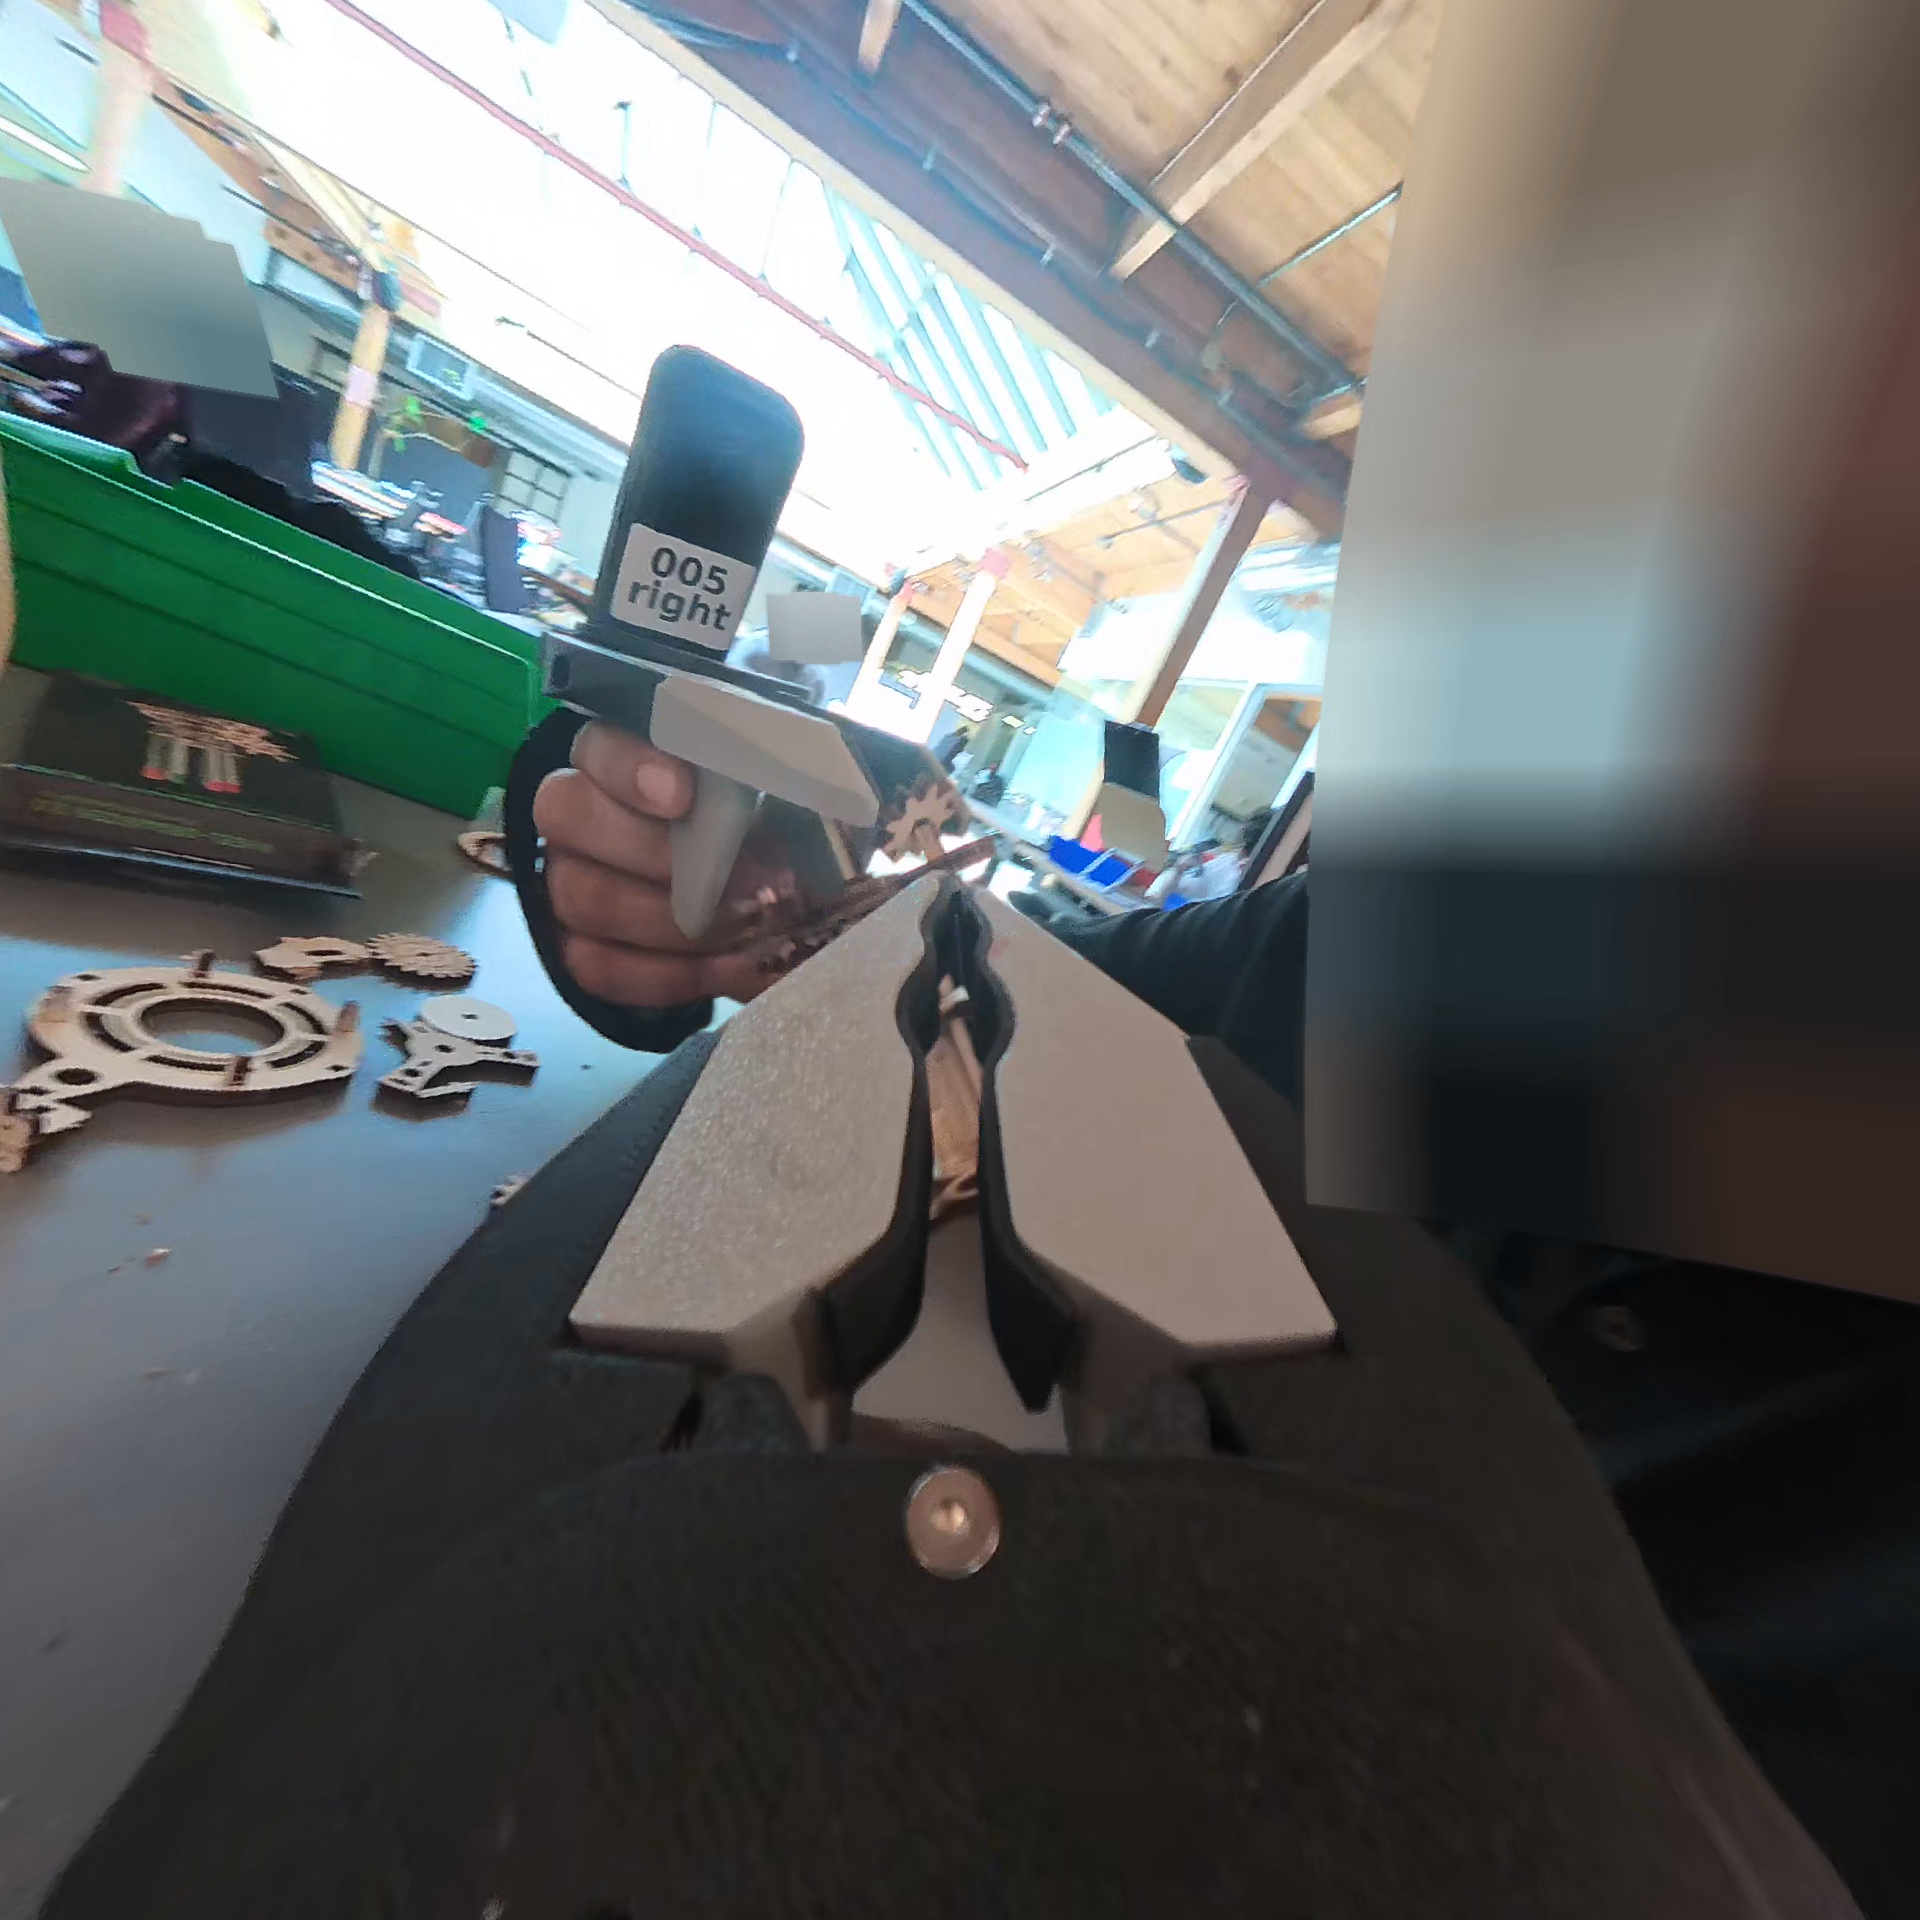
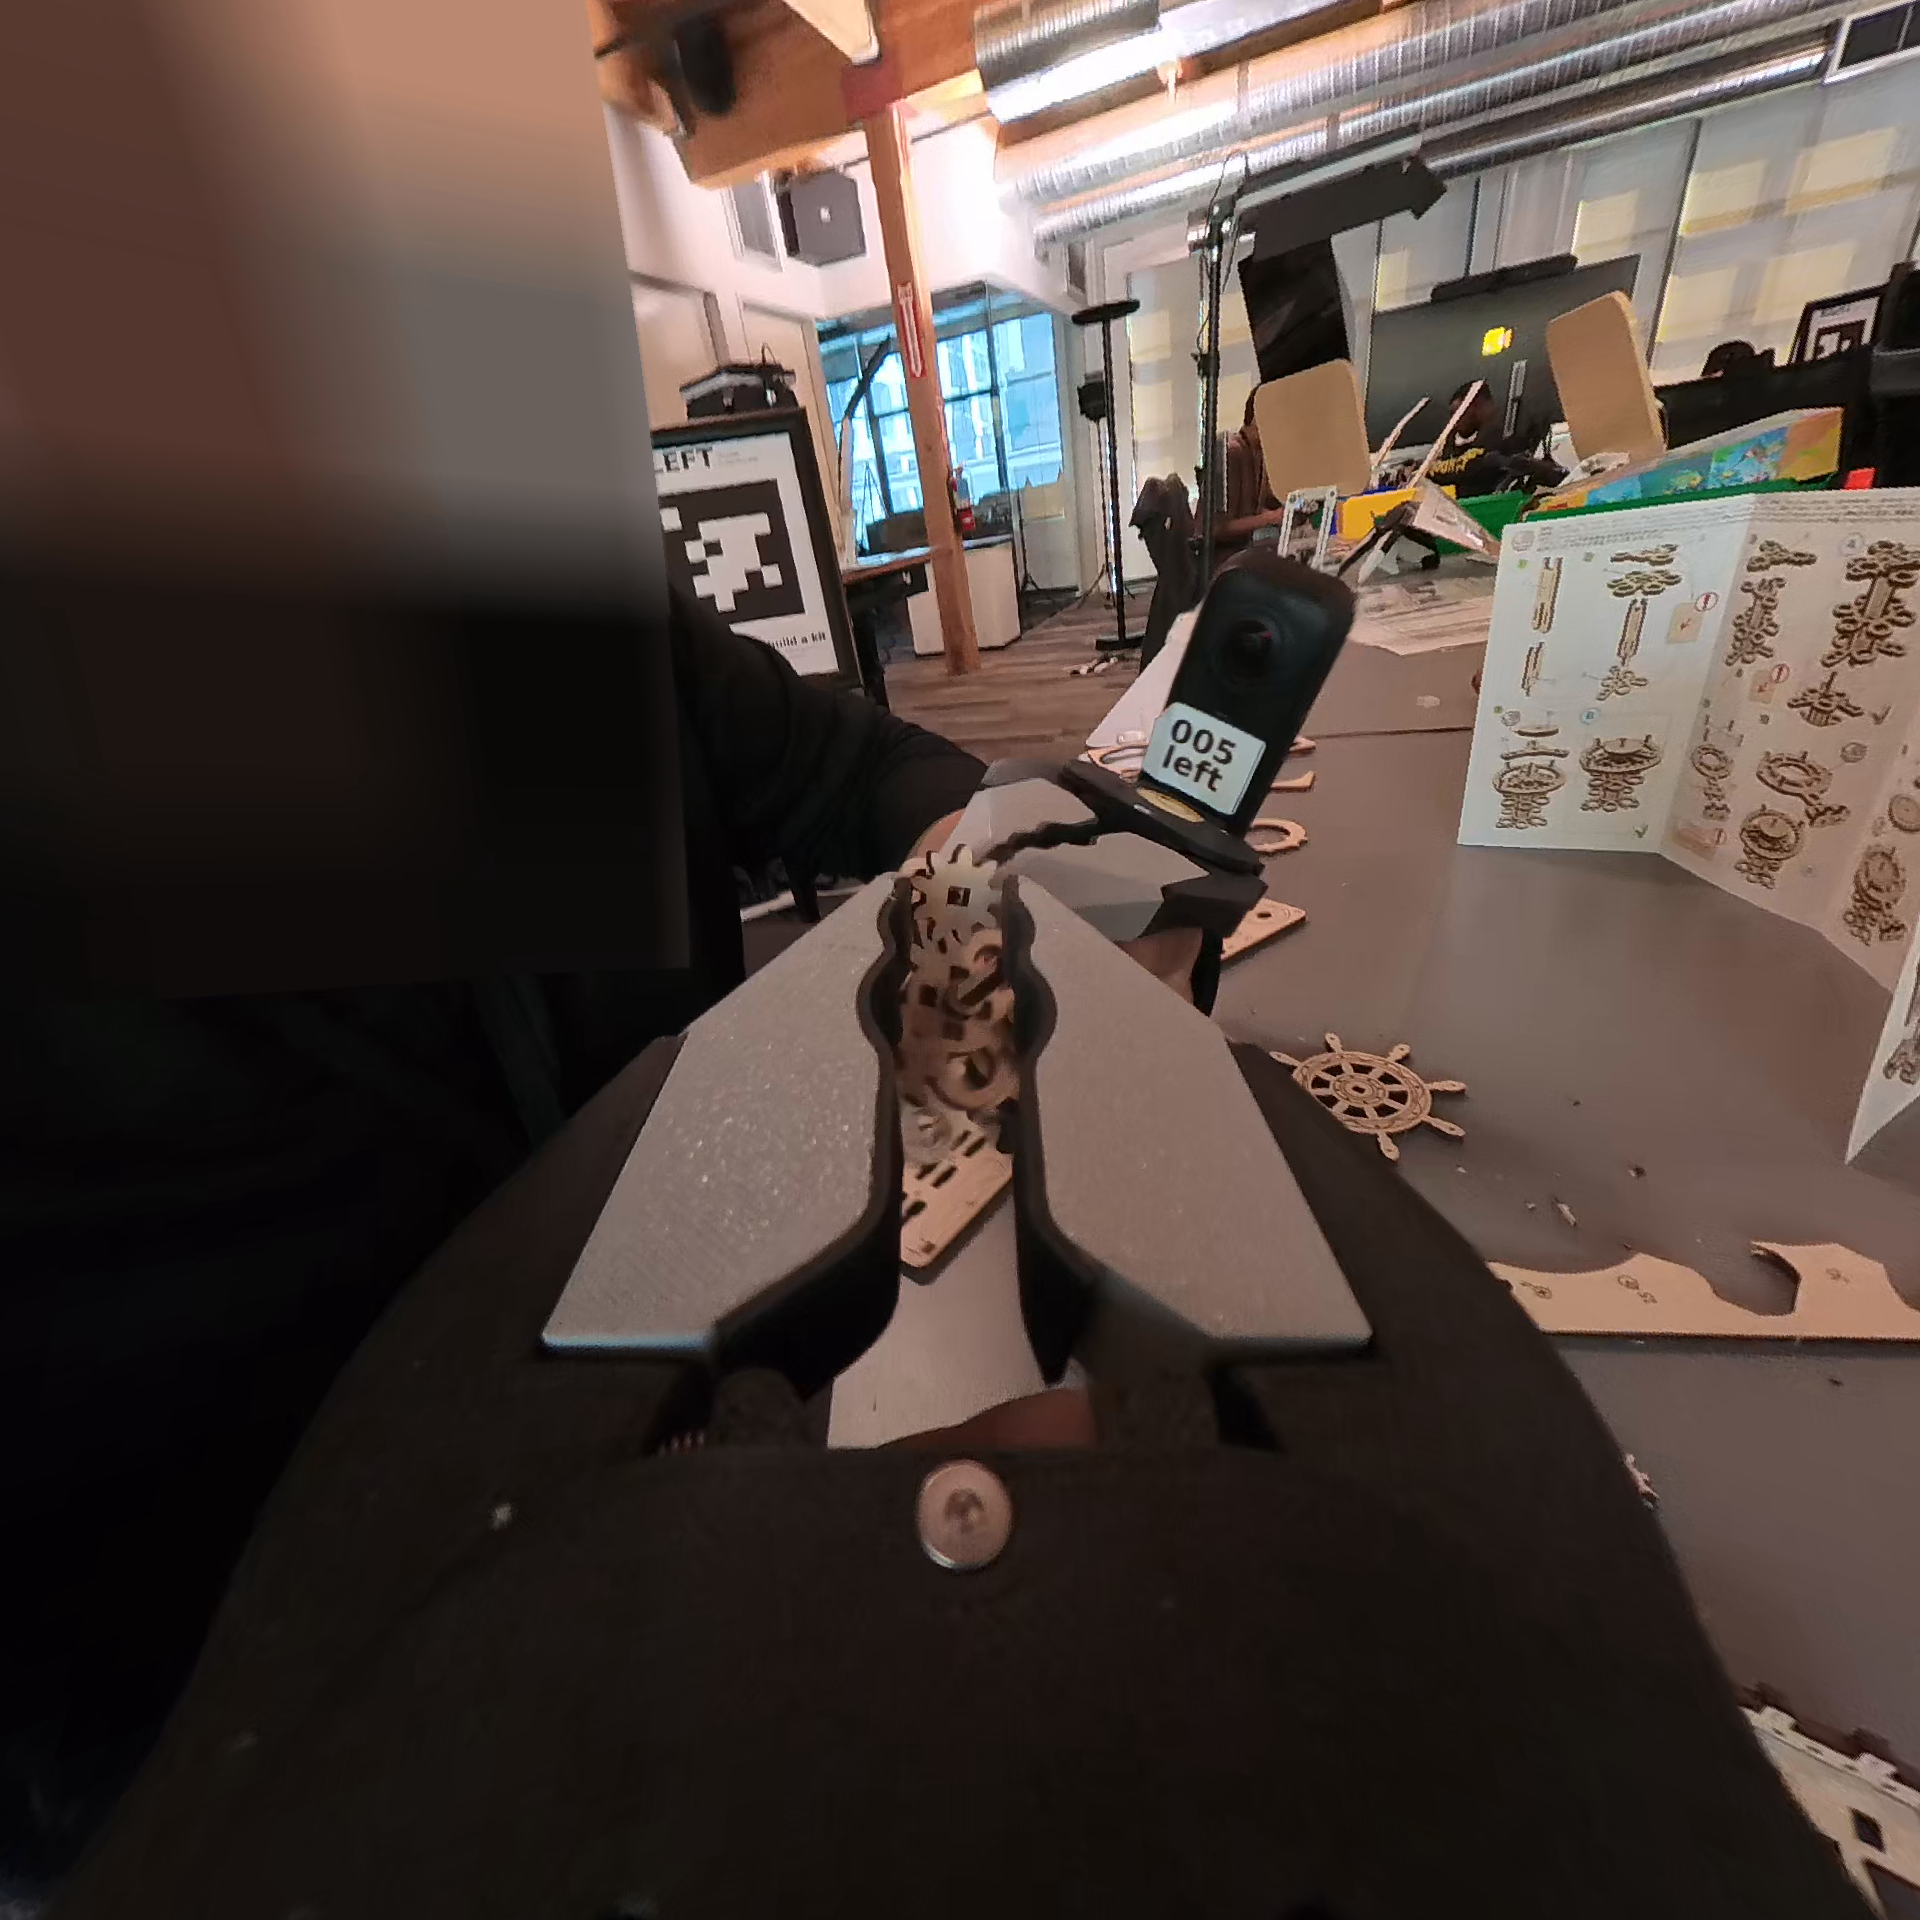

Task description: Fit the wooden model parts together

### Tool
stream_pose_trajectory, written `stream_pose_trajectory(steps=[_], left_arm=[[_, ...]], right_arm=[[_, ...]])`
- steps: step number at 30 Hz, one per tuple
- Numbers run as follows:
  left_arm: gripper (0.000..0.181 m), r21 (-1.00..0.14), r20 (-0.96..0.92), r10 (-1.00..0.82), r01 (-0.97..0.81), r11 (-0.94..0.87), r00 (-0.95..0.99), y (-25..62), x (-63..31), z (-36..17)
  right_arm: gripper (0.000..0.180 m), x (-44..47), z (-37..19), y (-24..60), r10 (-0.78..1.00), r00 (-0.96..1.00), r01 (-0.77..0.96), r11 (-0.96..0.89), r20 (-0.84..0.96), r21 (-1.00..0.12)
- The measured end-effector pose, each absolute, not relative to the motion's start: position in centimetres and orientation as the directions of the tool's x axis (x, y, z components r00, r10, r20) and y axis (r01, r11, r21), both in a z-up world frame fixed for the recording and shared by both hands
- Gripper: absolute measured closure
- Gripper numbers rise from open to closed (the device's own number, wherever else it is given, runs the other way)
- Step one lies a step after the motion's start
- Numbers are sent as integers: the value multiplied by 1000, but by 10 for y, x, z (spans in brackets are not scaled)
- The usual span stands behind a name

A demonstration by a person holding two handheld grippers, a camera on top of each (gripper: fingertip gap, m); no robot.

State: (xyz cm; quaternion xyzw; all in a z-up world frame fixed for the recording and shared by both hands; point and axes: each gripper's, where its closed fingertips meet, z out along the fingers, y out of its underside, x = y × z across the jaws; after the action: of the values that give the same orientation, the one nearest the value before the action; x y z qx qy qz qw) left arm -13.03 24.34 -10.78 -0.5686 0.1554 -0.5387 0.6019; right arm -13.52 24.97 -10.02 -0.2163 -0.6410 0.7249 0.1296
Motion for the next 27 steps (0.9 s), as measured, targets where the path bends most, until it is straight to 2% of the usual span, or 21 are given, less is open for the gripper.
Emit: stream_pose_trajectory(steps=[14,22,27], left_arm=[[181,-880,414,-745,439,-182,523,260,-142,-117],[181,-916,373,-694,365,-168,616,267,-149,-124],[181,-936,336,-628,321,-141,702,271,-174,-121]], right_arm=[[166,-139,-112,264,505,-842,133,-149,-191,-980],[166,-144,-125,263,528,-827,169,-94,-193,-981],[166,-141,-116,281,568,-805,138,-104,-173,-985]])
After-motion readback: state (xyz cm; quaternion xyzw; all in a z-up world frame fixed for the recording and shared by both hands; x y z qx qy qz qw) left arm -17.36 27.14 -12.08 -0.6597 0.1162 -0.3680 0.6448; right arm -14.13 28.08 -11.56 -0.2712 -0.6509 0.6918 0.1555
